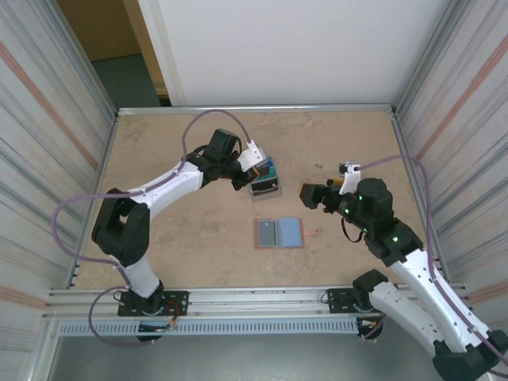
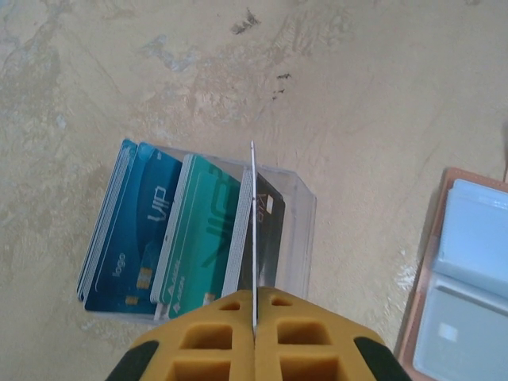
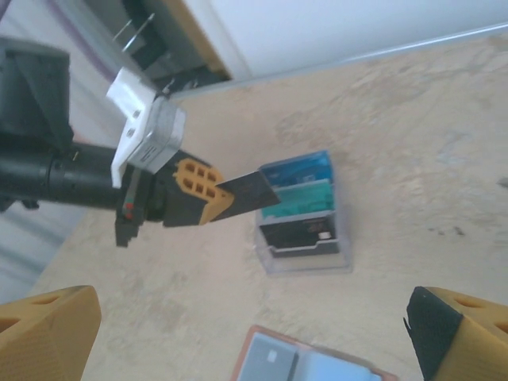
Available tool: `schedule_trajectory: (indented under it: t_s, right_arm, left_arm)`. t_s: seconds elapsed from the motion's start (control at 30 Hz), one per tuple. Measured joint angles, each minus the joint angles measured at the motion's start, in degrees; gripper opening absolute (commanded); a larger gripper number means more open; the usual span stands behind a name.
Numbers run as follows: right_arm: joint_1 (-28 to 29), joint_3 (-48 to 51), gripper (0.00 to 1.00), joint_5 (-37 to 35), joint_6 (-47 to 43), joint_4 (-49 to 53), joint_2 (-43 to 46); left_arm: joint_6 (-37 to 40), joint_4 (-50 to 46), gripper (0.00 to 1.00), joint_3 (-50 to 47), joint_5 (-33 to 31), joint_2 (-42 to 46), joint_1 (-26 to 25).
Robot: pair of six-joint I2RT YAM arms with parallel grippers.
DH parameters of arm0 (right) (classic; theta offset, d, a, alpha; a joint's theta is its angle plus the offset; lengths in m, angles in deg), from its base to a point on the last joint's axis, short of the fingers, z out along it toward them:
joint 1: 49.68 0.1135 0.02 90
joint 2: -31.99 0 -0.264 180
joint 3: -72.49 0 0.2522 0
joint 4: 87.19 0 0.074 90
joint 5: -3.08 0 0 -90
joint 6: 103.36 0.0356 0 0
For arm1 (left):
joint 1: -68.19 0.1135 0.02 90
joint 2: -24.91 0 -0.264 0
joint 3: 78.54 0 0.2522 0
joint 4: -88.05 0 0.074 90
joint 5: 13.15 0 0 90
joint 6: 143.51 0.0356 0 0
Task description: Take the credit cards out of the card holder
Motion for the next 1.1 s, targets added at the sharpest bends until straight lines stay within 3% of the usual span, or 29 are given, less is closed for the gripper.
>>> schedule_trajectory:
  t_s: [0.37, 1.1]
  right_arm:
    - [-0.7, 0.3, 0.99, -9.7, 3.8, 6.7, 1.1]
    - [-0.7, 0.3, 0.99, -11.1, 4.2, 8.2, 0.0]
  left_arm:
    - [0.6, 2.3, 0.00, 1.6, 4.3, -4.9, 0.0]
    - [1.6, 2.9, 0.00, 2.6, 5.1, -11.2, 0.0]
